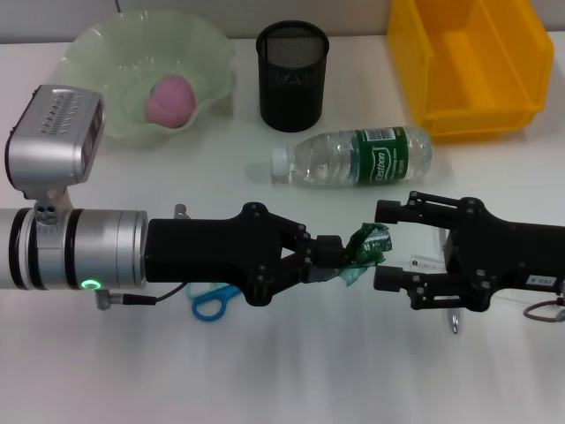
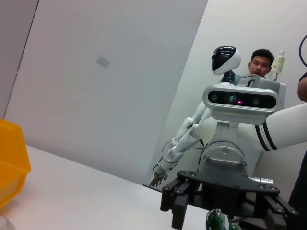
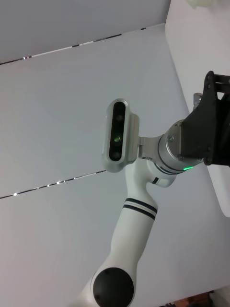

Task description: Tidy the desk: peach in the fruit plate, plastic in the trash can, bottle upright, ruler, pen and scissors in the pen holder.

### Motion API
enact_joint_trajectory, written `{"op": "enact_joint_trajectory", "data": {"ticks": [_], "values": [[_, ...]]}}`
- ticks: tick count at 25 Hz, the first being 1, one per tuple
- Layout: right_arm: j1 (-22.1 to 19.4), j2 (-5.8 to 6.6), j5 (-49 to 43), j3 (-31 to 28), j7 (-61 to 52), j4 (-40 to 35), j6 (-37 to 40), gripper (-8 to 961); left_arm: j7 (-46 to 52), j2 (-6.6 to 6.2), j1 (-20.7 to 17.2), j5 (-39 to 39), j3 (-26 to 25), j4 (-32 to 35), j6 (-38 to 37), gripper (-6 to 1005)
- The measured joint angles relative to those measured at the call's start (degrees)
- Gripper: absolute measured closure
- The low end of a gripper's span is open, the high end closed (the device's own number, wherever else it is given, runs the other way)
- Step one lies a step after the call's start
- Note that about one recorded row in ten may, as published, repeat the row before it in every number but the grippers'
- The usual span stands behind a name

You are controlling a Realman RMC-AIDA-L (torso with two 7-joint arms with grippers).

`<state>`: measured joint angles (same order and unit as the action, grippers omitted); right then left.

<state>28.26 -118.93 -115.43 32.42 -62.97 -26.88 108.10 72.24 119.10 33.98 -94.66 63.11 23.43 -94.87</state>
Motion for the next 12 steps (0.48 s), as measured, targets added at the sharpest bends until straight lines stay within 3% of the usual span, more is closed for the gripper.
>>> {"op": "enact_joint_trajectory", "data": {"ticks": [12], "values": [[1.9,0.02,-0.4,1.3,1.0,3.1,-3.6,125,-0.2,-0.06,0.0,0.1,0.0,-0.2,0.1,978]]}}
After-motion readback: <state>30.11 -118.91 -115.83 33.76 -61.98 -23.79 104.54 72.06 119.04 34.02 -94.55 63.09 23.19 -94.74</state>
